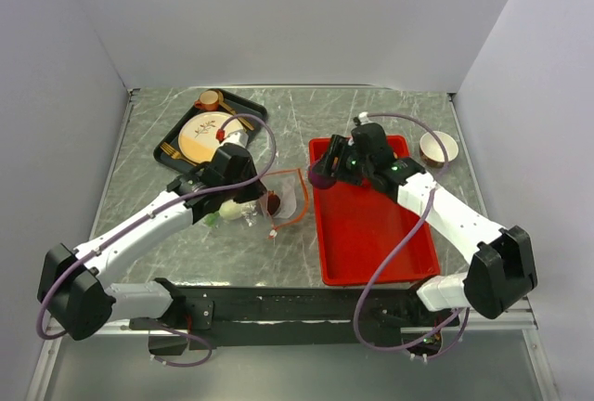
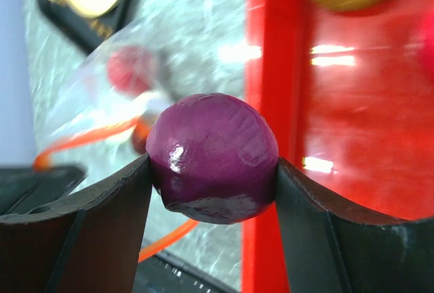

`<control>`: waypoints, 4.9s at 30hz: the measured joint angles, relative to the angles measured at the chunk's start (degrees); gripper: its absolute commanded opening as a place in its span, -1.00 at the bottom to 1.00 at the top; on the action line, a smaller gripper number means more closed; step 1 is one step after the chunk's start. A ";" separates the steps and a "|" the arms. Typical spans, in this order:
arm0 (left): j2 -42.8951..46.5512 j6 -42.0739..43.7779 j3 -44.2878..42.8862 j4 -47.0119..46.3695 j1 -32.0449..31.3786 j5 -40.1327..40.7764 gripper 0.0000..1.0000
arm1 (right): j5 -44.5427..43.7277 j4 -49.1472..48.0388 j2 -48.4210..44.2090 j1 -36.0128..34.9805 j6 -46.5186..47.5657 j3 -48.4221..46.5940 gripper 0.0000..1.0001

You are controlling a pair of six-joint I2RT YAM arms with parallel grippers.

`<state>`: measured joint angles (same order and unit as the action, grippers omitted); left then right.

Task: Place the food in the zip-top bag and seal the zipper
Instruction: Pick up the fake fruit from the bin, then place the fake fruit in the zipper food storage bag, then adjust the zipper food storage bag at the center of the board.

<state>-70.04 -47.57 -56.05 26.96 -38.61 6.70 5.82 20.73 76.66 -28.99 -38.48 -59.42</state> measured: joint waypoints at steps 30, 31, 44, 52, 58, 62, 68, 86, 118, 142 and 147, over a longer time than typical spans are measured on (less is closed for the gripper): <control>-1.66 -0.17 -3.80 -2.36 0.00 -1.73 -0.99 | 3.17 1.53 11.26 -11.72 1.77 -11.69 0.80; -0.92 -0.17 -3.65 -2.43 0.00 -1.55 -0.99 | 3.30 1.51 11.69 -11.74 2.12 -12.24 0.89; 3.10 -0.81 -2.97 -1.84 0.00 3.10 -0.99 | -2.95 2.80 6.21 -11.65 5.27 -11.43 1.00; 10.38 -2.99 -0.66 0.00 0.24 12.28 -0.99 | -12.94 3.78 -7.37 -5.92 3.04 -5.18 0.98; 9.49 -3.23 -0.79 0.66 0.66 13.92 -0.99 | -9.40 3.26 -6.43 -3.34 2.36 -2.89 0.72; 7.17 -4.07 -0.35 0.55 0.66 12.15 -0.99 | -4.66 2.43 -3.02 -4.96 2.10 -2.69 0.61; 7.19 -4.26 -0.33 0.31 0.66 11.13 -0.99 | 0.85 0.42 2.95 -8.74 1.03 -2.69 0.34; 8.83 -4.44 0.22 0.57 0.66 11.28 -0.99 | 10.71 -3.89 14.78 -9.07 -0.81 -3.39 -0.98; 18.62 -8.63 1.33 9.05 0.76 24.48 -0.99 | 13.35 0.79 20.76 -14.64 5.68 -19.47 -0.58; 7.82 -3.06 2.75 0.55 0.76 10.14 -0.99 | -13.42 6.47 4.66 -12.57 2.45 -7.52 0.69; 7.41 -2.01 2.82 -0.85 0.76 8.04 -0.99 | -17.81 8.96 2.71 -2.36 1.03 -5.22 0.89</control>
<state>-62.63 -49.58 -53.23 26.11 -37.85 14.74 -11.99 29.69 79.37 -31.35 -37.45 -64.64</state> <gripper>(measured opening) 0.019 0.901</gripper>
